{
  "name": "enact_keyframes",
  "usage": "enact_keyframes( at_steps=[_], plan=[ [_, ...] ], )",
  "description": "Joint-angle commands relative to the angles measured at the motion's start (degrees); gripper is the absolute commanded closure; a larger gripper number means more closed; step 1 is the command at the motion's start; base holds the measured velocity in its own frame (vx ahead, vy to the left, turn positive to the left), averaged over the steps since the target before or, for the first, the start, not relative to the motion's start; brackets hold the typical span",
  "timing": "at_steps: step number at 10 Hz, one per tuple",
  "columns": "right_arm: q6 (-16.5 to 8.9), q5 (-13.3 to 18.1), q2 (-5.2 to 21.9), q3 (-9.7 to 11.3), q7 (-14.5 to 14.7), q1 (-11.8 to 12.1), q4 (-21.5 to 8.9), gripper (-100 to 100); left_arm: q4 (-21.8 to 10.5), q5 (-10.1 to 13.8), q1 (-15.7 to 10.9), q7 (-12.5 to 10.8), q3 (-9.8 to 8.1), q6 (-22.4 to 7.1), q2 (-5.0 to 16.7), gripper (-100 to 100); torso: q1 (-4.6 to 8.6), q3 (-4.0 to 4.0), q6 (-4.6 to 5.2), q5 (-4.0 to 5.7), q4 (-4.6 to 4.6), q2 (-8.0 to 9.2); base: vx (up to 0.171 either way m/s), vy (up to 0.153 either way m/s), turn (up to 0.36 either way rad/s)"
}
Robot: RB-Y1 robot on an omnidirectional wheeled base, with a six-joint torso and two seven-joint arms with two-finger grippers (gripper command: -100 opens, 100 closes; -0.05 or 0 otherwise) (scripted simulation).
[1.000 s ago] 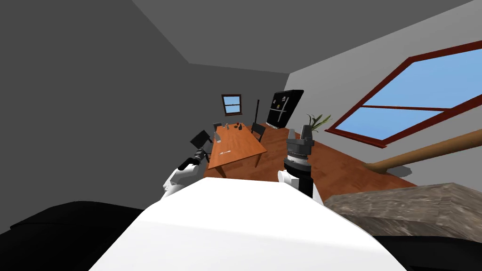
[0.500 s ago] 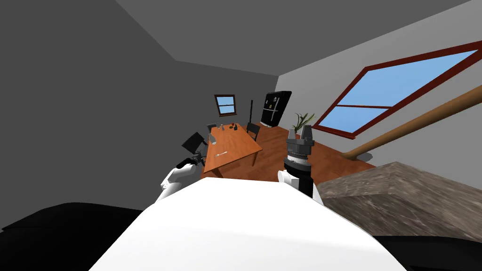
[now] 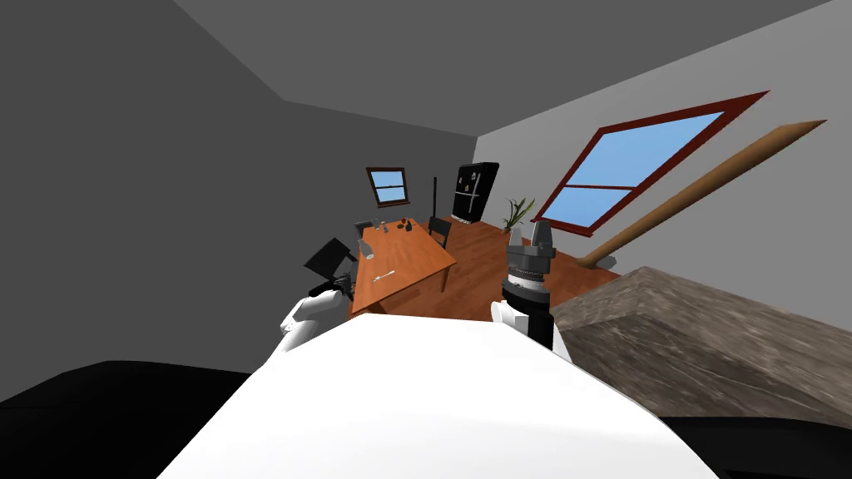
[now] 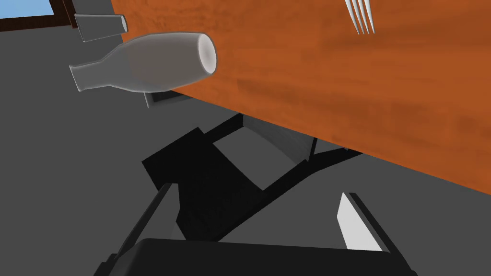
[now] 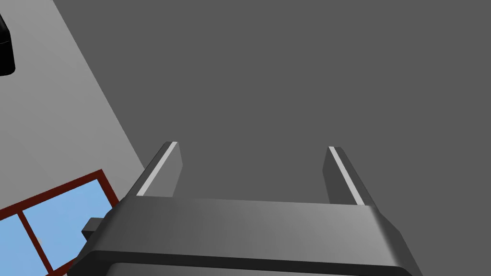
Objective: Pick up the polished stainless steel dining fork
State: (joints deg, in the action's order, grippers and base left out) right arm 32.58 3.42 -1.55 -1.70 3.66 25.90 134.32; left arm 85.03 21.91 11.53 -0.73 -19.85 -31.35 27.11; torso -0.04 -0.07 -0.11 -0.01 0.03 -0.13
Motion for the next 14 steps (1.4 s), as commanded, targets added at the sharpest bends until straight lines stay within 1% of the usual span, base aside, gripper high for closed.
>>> enact_keyframes(
  at_steps=[1, 2, 3, 4, 5, 6, 7, 8, 9, 10, 11, 12, 13, 14],
  plan=[
    [0.00, 0.00, 0.00, 0.00, 0.00, 0.00, 0.00, 0, -2.86, 0.27, -1.42, -0.52, -1.16, -2.67, 1.09, -100, 0.00, 0.00, 0.00, 0.00, 0.00, 0.00, 0.012, -0.014, -0.199],
    [0.00, 0.00, 0.00, 0.01, 0.00, -0.01, 0.00, 0, -4.28, 0.27, -1.42, -0.52, -1.16, -2.67, 1.09, -100, 0.03, -0.01, 0.06, 0.01, -0.01, -0.02, 0.014, -0.008, -0.142],
    [0.00, 0.00, 0.00, 0.00, 0.00, 0.00, 0.00, 0, -5.01, 0.27, -1.42, -0.52, -1.16, -2.67, 1.09, -100, 0.02, -0.01, 0.01, 0.00, 0.00, -0.01, 0.008, -0.004, 0.015],
    [0.00, 0.00, 0.00, 0.00, 0.00, 0.00, 0.00, 0, -7.32, 0.37, -2.68, -0.97, -2.15, -4.97, 1.99, -100, 0.00, 0.00, -0.01, 0.00, 0.00, 0.00, 0.013, -0.018, -0.206],
    [0.00, 0.00, 0.00, 0.01, 0.00, -0.01, 0.00, 0, -8.77, 0.37, -2.68, -0.97, -2.15, -4.97, 1.99, -100, 0.04, -0.01, 0.06, 0.01, 0.00, -0.02, 0.016, -0.012, -0.180],
    [0.00, 0.00, 0.00, 0.00, 0.00, 0.00, 0.00, 0, -10.73, 0.39, -3.92, -1.41, -3.10, -7.08, 2.85, -100, 0.04, -0.01, 0.02, 0.01, 0.00, -0.02, 0.023, -0.019, -0.230],
    [0.00, 0.00, 0.00, 0.00, 0.00, -0.01, 0.00, 0, -12.52, 0.39, -3.92, -1.41, -3.10, -7.15, 2.85, -100, 0.06, -0.03, 0.06, 0.02, 0.00, -0.06, 0.023, -0.014, -0.139],
    [0.00, 0.00, 0.00, 0.00, 0.00, 0.00, 0.00, 0, -14.53, 0.34, -5.16, -1.84, -4.01, -9.20, 3.67, -100, 0.04, -0.03, 0.00, 0.01, 0.01, -0.05, 0.037, -0.020, -0.217],
    [0.00, 0.00, 0.00, 0.00, 0.00, 0.00, 0.00, 0, -16.13, 0.34, -5.16, -1.84, -4.01, -9.20, 3.67, -100, 0.06, -0.05, 0.05, 0.02, 0.01, -0.10, 0.033, -0.012, -0.123],
    [0.00, 0.00, 0.00, 0.00, 0.00, 0.00, 0.00, 0, -18.53, 0.23, -6.38, -2.24, -4.87, -11.13, 4.44, -100, 0.04, -0.05, 0.00, 0.01, 0.02, -0.09, 0.035, -0.022, -0.253],
    [0.00, 0.00, 0.00, 0.00, 0.00, 0.00, 0.00, 0, -19.91, 0.23, -6.38, -2.24, -4.87, -11.13, 4.44, -100, 0.07, -0.06, 0.05, 0.02, 0.01, -0.10, 0.032, -0.011, -0.119],
    [0.00, 0.00, 0.00, 0.00, 0.00, 0.01, 0.00, 0, -22.24, 0.06, -7.58, -2.61, -5.70, -12.94, 5.17, -100, 0.05, -0.05, -0.01, 0.01, 0.02, -0.09, 0.040, -0.020, -0.216],
    [0.00, 0.00, 0.00, 0.00, 0.00, 0.00, 0.00, 0, -23.51, 0.06, -7.58, -2.61, -5.70, -12.94, 5.17, -100, 0.07, -0.06, 0.04, 0.02, 0.02, -0.12, 0.039, -0.008, -0.104],
    [0.00, 0.00, 0.00, 0.00, 0.00, 0.01, 0.00, 0, -26.14, -0.15, -8.75, -2.97, -6.47, -14.62, 5.85, -100, 0.04, -0.06, -0.02, 0.01, 0.02, -0.11, 0.050, -0.018, -0.198]
  ],
)
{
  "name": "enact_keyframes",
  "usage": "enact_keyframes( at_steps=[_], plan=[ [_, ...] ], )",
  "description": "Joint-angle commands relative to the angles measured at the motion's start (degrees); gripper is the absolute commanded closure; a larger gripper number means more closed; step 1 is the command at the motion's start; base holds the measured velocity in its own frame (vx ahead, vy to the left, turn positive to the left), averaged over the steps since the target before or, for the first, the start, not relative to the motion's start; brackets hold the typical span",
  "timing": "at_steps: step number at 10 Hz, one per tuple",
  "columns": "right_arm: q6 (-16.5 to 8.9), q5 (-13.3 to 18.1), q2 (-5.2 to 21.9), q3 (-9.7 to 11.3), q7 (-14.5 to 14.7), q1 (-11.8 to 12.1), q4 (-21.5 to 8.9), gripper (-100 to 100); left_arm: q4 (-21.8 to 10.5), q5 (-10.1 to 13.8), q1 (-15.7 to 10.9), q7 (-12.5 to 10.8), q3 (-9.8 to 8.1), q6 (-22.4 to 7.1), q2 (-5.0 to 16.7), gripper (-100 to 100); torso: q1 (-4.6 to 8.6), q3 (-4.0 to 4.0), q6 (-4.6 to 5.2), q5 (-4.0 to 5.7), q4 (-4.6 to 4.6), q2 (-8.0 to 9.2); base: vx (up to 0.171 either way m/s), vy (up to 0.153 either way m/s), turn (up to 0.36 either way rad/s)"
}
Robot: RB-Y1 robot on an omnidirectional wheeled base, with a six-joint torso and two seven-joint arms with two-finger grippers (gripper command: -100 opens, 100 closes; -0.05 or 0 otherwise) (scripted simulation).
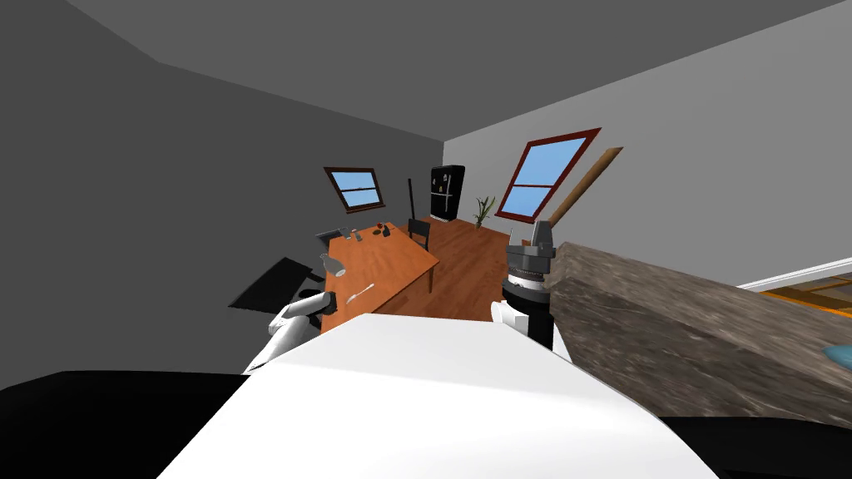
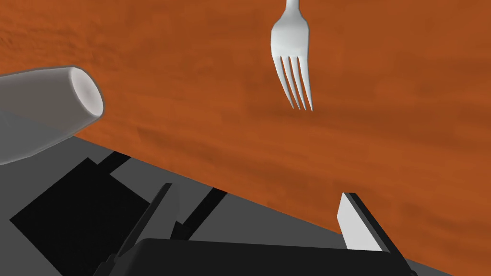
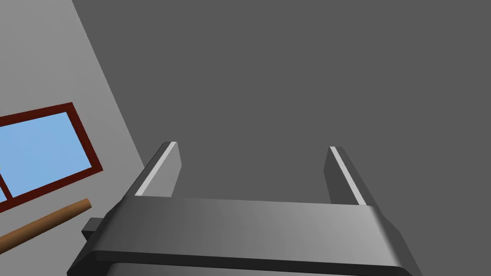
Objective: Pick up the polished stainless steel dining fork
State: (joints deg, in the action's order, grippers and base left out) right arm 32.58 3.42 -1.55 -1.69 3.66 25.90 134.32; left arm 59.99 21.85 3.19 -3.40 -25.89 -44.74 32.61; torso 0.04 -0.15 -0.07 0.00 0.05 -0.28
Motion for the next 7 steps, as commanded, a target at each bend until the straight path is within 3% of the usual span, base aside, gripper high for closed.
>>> enact_keyframes(
  at_steps=[1, 5, 7],
  plan=[
    [0.00, 0.00, 0.00, 0.00, 0.00, 0.00, 0.00, 0, -1.96, -0.09, -0.42, -0.30, -0.44, -1.23, 0.35, -100, 0.00, 0.00, 0.00, 0.00, 0.00, 0.00, 0.043, -0.012, -0.110],
    [0.00, 0.00, 0.00, 0.00, 0.00, 0.00, 0.00, 0, -8.58, -0.62, -2.65, -0.94, -1.85, -4.20, 1.58, -100, -0.05, 0.01, -0.02, 0.00, 0.00, 0.02, 0.045, -0.006, -0.138],
    [0.00, 0.00, 0.00, 0.00, 0.00, 0.00, 0.00, 0, -13.57, -1.26, -4.67, -1.48, -3.04, -6.65, 2.60, -100, 0.00, 0.00, -0.02, 0.00, 0.00, 0.00, 0.060, -0.015, -0.188]
  ],
)
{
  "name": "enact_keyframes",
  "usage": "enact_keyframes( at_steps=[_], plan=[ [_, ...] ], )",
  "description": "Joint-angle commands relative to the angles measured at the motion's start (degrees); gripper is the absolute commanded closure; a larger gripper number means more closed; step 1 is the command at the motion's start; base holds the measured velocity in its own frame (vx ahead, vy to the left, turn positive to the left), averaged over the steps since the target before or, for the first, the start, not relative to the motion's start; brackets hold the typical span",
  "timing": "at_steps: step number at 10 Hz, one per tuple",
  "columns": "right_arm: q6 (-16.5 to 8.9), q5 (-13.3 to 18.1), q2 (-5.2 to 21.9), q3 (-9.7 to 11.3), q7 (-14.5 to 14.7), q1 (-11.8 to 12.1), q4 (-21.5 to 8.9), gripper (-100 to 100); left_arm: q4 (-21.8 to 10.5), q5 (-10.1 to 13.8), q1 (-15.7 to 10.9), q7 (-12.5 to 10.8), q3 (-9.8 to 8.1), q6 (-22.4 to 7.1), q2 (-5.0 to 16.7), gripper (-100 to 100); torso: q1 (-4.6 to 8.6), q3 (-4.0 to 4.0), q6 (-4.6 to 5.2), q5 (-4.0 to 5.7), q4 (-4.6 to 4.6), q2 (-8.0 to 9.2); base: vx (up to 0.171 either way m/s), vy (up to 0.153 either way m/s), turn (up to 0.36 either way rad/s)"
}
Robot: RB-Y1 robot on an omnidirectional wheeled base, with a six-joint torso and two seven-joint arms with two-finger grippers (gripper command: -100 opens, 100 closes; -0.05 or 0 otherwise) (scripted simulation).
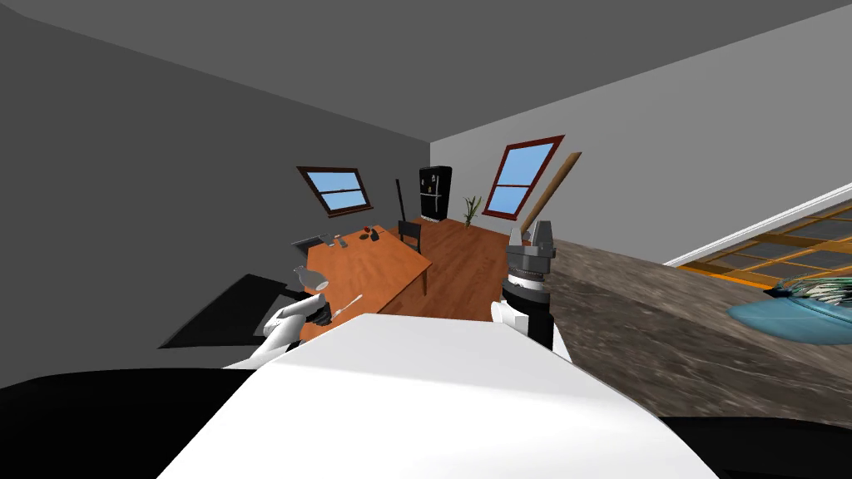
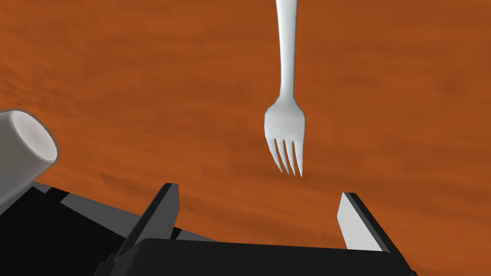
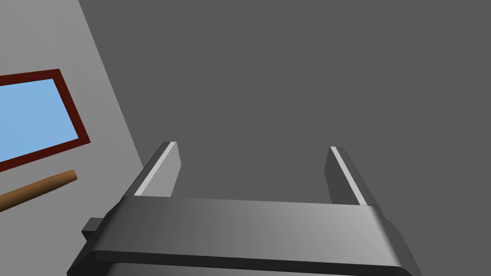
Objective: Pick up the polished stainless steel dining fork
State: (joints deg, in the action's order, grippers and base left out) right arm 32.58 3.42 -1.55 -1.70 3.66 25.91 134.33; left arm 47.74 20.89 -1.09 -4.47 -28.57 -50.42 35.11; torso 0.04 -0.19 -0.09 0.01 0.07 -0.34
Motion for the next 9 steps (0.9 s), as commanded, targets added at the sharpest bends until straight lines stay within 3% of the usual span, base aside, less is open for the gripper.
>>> enact_keyframes(
  at_steps=[1, 3, 7, 9],
  plan=[
    [0.00, 0.00, 0.00, 0.00, 0.00, 0.00, 0.00, 0, -2.32, -0.29, -0.38, -0.41, -0.36, -0.96, 0.11, -100, 0.00, 0.00, 0.00, 0.00, 0.00, 0.00, 0.060, -0.003, -0.119],
    [0.00, 0.00, 0.00, 0.00, 0.00, 0.00, 0.00, 0, -5.04, -0.63, -1.29, -0.65, -0.86, -1.98, 0.55, -100, -0.02, 0.01, -0.02, 0.00, 0.00, 0.02, 0.055, -0.004, -0.101],
    [0.00, 0.00, 0.00, 0.00, 0.00, 0.01, 0.00, 0, -13.64, -1.93, -4.00, -1.31, -2.28, -4.76, 1.89, -100, 0.01, -0.02, -0.04, 0.00, 0.01, -0.03, 0.071, -0.011, -0.137],
    [0.00, 0.00, 0.00, -0.01, 0.00, 0.01, 0.00, 0, -13.64, -1.93, -4.00, -1.31, -2.28, -4.76, 1.89, -100, -0.03, 0.02, -0.06, -0.01, 0.00, 0.06, 0.035, 0.005, -0.022]
  ],
)
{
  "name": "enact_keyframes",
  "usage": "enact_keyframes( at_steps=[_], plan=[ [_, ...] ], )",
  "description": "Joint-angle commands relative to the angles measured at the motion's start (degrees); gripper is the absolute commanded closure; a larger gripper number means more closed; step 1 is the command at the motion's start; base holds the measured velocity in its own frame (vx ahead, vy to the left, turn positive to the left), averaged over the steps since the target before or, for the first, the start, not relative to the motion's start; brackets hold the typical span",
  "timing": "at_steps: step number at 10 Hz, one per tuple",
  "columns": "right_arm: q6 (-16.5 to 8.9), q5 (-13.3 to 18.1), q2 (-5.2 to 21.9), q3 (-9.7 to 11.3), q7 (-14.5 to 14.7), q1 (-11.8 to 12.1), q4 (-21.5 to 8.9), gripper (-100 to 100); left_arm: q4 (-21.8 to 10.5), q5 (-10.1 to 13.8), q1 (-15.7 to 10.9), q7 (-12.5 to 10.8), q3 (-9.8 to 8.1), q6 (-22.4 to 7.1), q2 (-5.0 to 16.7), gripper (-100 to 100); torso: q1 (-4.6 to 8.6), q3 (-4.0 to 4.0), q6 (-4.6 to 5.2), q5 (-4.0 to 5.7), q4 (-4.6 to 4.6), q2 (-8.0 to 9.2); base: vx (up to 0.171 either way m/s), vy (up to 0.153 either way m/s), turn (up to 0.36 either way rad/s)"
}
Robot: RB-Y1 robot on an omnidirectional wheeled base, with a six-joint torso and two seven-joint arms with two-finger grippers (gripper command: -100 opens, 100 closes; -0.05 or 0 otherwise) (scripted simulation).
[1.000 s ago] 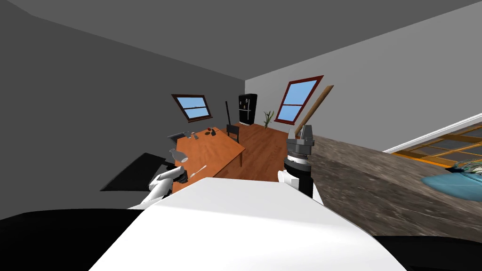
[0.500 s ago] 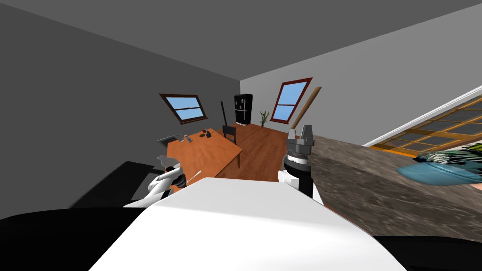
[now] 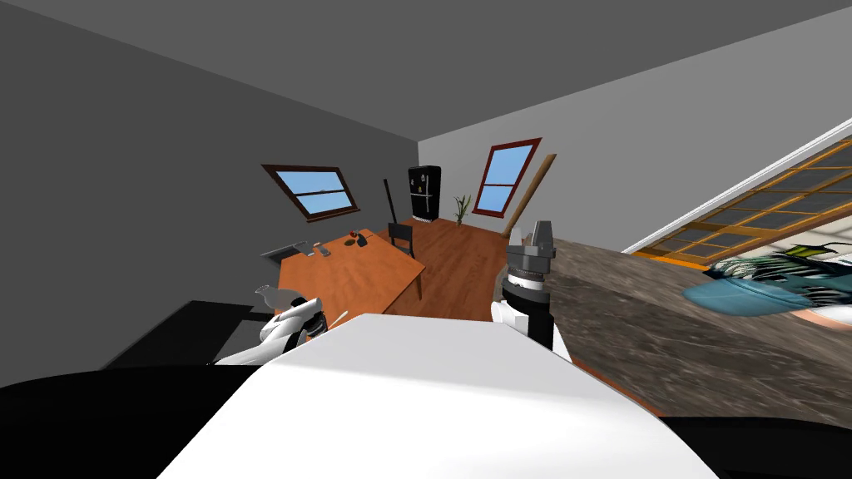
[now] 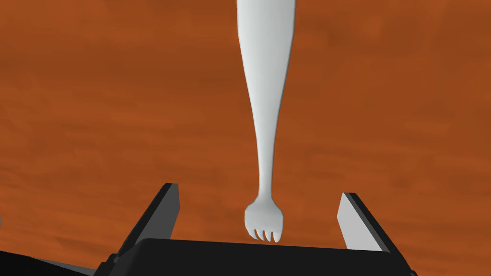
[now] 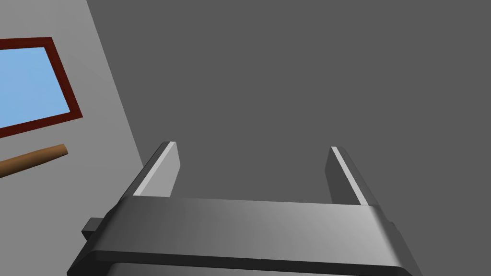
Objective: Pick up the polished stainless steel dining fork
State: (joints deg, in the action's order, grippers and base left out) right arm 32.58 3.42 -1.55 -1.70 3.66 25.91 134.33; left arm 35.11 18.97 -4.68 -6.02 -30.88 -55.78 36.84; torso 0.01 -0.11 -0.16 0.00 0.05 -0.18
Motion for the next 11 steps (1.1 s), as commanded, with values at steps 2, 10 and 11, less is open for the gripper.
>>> enact_keyframes(
  at_steps=[2, 10, 11],
  plan=[
    [0.00, 0.00, 0.00, 0.00, 0.00, 0.00, 0.00, 0, -3.62, -0.49, -1.15, 0.06, -0.32, -0.06, 0.65, -100, 0.01, 0.02, 0.01, 0.00, -0.01, 0.03, 0.026, -0.002, -0.073],
    [0.00, 0.00, 0.00, 0.00, 0.00, 0.00, 0.00, 0, -5.21, -1.03, -0.92, -0.51, 0.58, 3.05, -1.38, -100, -0.17, 0.03, -0.01, -0.04, -0.01, 0.05, 0.018, 0.025, 0.005],
    [0.00, 0.00, 0.00, 0.00, 0.00, 0.00, 0.00, 0, -5.36, -1.04, -0.93, -0.49, 0.60, 3.35, -1.42, 100, -0.09, 0.05, -0.01, -0.02, -0.02, 0.09, 0.000, 0.000, 0.000]
  ],
)
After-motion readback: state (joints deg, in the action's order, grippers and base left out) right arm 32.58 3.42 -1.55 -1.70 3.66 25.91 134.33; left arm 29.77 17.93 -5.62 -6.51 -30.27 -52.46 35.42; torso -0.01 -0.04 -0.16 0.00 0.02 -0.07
